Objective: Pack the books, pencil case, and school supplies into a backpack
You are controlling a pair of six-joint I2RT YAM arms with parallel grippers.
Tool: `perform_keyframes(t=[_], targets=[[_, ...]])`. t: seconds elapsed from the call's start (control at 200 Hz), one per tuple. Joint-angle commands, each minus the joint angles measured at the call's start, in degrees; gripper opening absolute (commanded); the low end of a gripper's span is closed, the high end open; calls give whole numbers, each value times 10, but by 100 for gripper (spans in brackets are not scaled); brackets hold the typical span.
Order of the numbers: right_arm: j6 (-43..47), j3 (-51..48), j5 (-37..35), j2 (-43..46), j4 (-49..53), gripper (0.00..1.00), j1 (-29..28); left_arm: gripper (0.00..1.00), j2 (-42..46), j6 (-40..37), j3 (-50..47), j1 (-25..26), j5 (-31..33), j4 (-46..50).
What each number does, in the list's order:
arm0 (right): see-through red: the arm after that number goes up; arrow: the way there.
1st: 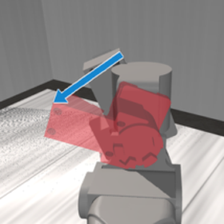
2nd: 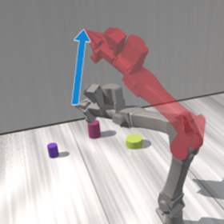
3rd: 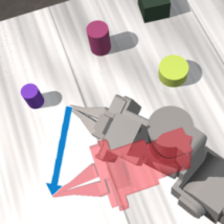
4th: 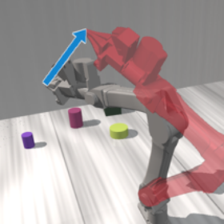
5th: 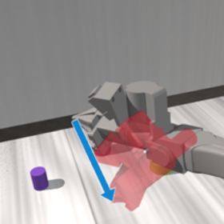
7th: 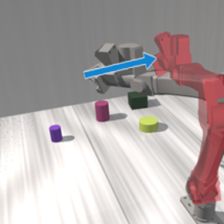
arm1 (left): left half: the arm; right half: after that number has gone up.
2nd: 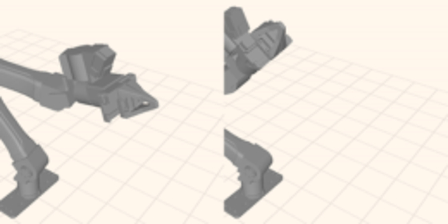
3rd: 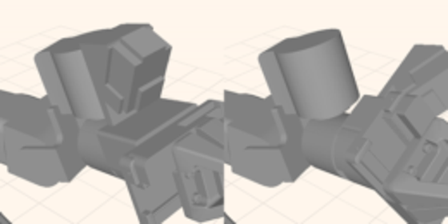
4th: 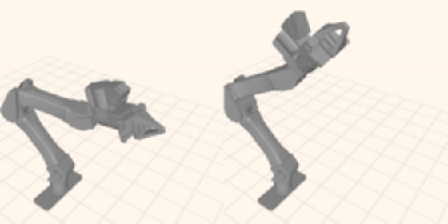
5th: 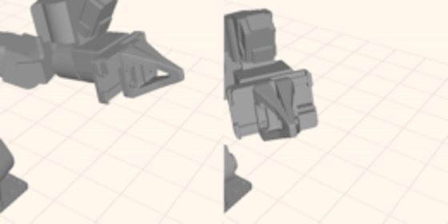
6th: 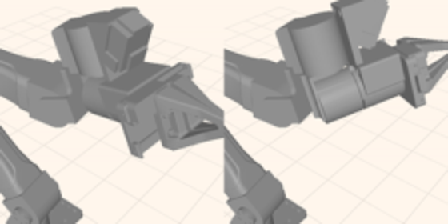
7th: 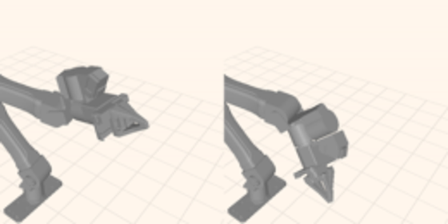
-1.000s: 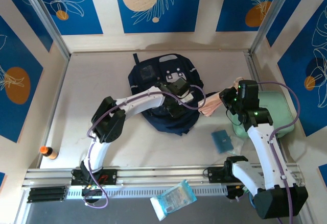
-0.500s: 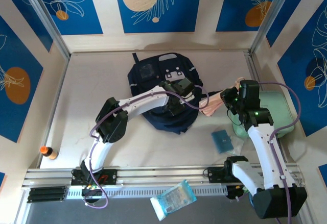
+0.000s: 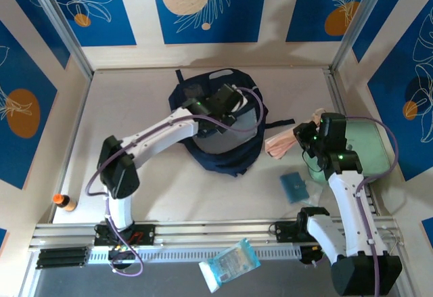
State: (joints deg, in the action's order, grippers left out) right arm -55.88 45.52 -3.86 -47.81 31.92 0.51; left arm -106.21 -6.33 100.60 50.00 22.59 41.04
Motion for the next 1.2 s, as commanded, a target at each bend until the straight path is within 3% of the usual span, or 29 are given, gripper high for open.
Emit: perform_keyframes(t=[0.0, 0.075, 0.26, 0.465, 0.61, 1.051, 1.196], targets=[[12, -26, 112, -3, -92, 18, -5, 0, 56, 8, -7, -3, -28, -89], [-14, -47, 160, -25, -141, 18, -5, 0, 64, 15, -3, -3, -68, -100], [-96, -89, 240, -72, -292, 18, -20, 0, 44, 30, 40, -3, -95, -78], [-117, -48, 218, -163, -329, 17, -106, 0, 38, 57, 91, 2, -140, -76], [-175, -41, 214, -226, -415, 16, -143, 0, 30, 66, 103, 5, -146, -79], [-170, 3, 161, -274, -423, 17, -175, 0, 25, 80, 106, 5, -142, -57], [-195, -1, 179, -330, -484, 17, -189, 0, 21, 91, 123, 5, -164, -64]])
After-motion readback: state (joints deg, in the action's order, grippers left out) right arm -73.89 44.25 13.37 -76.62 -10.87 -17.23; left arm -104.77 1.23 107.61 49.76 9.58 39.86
